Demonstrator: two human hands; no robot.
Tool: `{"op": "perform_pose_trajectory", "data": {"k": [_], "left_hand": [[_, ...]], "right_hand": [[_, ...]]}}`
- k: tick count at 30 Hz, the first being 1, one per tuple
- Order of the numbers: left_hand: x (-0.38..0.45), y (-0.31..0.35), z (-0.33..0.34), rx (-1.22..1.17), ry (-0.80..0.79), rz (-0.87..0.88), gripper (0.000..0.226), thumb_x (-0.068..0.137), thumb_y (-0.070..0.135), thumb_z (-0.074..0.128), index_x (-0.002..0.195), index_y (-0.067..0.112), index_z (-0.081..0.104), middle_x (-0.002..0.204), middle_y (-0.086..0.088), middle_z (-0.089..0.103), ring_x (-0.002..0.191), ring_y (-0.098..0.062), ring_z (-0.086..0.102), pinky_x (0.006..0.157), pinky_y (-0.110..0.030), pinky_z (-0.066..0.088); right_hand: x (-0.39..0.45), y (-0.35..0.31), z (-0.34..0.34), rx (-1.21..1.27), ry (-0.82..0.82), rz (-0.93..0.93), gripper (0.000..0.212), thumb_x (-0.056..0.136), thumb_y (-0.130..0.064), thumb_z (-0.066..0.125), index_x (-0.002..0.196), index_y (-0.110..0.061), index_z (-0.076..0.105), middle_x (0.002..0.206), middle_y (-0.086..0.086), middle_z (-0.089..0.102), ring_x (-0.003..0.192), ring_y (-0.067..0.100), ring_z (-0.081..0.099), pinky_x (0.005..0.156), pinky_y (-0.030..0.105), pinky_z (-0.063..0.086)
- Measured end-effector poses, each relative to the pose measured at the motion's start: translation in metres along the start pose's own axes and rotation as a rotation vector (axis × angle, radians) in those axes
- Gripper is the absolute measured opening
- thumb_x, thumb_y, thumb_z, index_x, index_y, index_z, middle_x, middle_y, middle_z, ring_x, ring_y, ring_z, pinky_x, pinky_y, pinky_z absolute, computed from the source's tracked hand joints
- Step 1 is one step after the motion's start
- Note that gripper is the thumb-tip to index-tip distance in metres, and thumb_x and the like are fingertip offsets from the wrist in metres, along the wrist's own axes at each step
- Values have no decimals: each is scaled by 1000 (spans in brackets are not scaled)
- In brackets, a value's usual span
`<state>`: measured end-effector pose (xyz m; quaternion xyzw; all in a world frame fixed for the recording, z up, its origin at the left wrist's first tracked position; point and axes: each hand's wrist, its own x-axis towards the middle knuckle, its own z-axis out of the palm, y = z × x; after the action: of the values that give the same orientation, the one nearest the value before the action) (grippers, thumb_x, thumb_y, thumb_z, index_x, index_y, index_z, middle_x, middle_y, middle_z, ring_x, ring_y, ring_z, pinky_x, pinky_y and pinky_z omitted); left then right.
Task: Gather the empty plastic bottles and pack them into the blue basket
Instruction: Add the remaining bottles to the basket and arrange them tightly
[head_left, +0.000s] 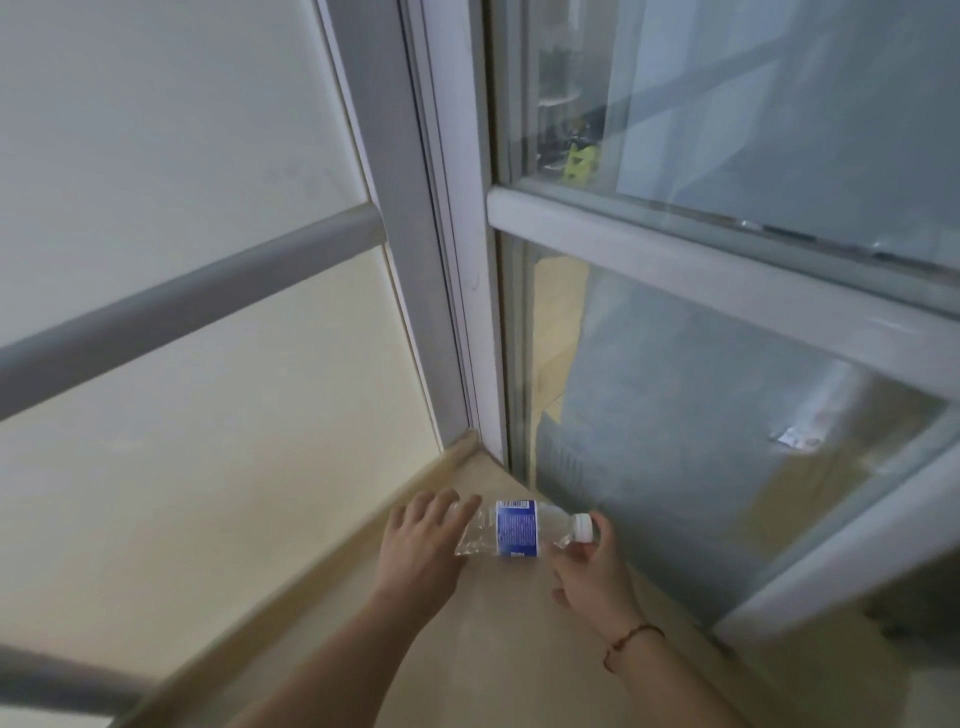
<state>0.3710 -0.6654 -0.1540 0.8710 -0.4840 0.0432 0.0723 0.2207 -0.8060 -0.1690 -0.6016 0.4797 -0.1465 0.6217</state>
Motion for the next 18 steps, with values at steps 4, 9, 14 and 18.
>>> {"op": "perform_pose_trajectory", "data": {"k": [4, 9, 14, 18], "left_hand": [[-11, 2, 0, -13, 122, -13, 83, 54, 40, 91, 125, 29, 50, 114, -1, 66, 96, -30, 64, 80, -45, 53], [-40, 26, -3, -253, 226, -193, 73, 69, 33, 87, 132, 26, 51, 127, -1, 60, 110, -28, 55, 89, -43, 51], [-80, 60, -34, -597, 331, -498, 74, 72, 31, 86, 135, 25, 48, 130, 6, 55, 121, -17, 52, 95, -34, 48], [-109, 76, -117, -958, 582, -767, 61, 72, 33, 82, 124, 39, 52, 119, 15, 64, 111, -9, 64, 93, -39, 54]], "right_hand": [[-17, -12, -1, 137, 13, -142, 71, 81, -21, 78, 139, -28, 37, 124, 0, 58, 100, 8, 63, 89, 51, 57], [-40, -25, 7, 327, 22, -404, 86, 70, -20, 84, 136, -43, 35, 137, -5, 51, 116, 13, 62, 80, 26, 57], [-84, -72, 28, 142, -114, -722, 75, 72, -14, 82, 123, -56, 45, 126, -27, 52, 120, 9, 57, 85, 36, 59], [-154, -139, 40, -88, -290, -1063, 74, 68, -22, 82, 129, -45, 46, 125, -36, 46, 115, 1, 55, 78, 39, 60]]}}
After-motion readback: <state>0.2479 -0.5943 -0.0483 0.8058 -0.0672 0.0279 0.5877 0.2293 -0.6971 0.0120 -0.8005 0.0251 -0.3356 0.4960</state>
